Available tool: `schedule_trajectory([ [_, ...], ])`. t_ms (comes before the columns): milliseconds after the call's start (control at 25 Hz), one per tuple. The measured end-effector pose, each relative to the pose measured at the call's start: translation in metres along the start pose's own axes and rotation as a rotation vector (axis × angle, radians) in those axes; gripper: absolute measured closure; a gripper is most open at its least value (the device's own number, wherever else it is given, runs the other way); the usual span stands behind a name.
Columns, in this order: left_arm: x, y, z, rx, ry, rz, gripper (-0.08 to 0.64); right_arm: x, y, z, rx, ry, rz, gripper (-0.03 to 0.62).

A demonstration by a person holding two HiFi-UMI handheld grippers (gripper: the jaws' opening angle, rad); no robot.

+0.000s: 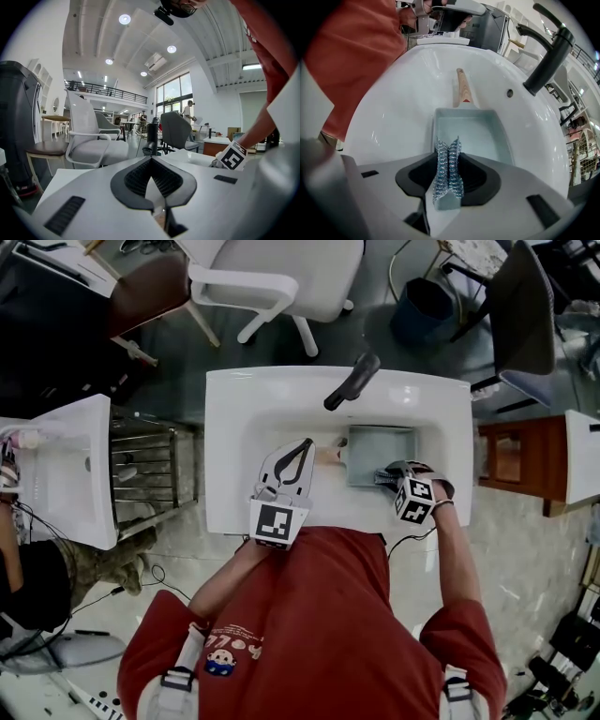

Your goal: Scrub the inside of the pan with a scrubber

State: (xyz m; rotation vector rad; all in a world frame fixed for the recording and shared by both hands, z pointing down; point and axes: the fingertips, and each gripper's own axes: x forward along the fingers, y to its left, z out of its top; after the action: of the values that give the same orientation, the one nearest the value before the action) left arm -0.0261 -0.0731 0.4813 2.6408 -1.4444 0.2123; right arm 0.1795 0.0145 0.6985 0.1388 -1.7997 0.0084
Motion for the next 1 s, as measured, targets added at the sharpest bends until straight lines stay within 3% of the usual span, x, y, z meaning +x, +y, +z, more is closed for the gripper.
schedule_trajectory([
  [120,0.0,0.0,0.003,0.012,-0.001,-0.001,0.546,0.0,0.001,-0.001,0.016,-0.001,0.028,0.44],
  [400,-0.003,0.002,-0.002,-0.018,0.016,0.008,0.546,0.0,-0.001,-0.002,0.023,-0.013,0.006,0.44],
  [1000,-0.003,0.001,0.003,0.015,-0.01,0.001,0.546,0.008,-0.035,-0.002,-0.026,0.011,-0.128,0.436],
])
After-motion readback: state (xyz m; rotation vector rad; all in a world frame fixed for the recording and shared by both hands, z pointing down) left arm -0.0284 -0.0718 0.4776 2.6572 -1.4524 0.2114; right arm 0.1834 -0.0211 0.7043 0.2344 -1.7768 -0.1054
